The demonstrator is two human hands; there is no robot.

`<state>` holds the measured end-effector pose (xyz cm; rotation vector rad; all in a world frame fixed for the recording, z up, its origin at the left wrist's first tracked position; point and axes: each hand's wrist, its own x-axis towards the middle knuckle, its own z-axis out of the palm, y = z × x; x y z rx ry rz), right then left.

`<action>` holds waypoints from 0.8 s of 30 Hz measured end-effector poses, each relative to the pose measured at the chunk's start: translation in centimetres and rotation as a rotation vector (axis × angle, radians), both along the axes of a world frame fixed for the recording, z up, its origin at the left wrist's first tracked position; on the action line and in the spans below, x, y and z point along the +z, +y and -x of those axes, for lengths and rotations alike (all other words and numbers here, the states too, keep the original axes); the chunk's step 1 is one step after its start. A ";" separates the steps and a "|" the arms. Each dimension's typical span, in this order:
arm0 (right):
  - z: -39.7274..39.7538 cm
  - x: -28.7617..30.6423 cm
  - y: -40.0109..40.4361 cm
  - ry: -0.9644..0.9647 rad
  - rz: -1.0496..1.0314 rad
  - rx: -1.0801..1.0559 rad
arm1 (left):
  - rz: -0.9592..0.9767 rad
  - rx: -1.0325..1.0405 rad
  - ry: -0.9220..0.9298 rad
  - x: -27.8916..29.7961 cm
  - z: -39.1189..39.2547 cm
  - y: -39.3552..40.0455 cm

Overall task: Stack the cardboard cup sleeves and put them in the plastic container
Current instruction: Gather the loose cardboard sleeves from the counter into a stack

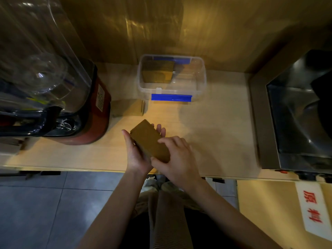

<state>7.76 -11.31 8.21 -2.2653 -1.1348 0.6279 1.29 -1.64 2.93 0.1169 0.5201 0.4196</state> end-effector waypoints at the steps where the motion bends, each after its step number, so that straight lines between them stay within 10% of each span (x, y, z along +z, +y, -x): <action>1: 0.0 -0.2 -0.1 -0.067 0.001 0.024 | 0.008 0.000 -0.015 -0.2 0.0 0.0; 12: -1.3 -0.7 -0.5 0.085 0.012 0.088 | -0.173 -0.116 -0.006 -0.1 0.0 0.4; 18: -3.0 -0.5 -0.9 0.921 -0.228 -0.518 | -0.207 -0.087 -0.097 1.0 -1.4 1.4; 24: -3.9 -1.1 -0.8 1.461 -0.125 -0.513 | -0.256 -0.127 -0.034 1.4 -2.7 1.8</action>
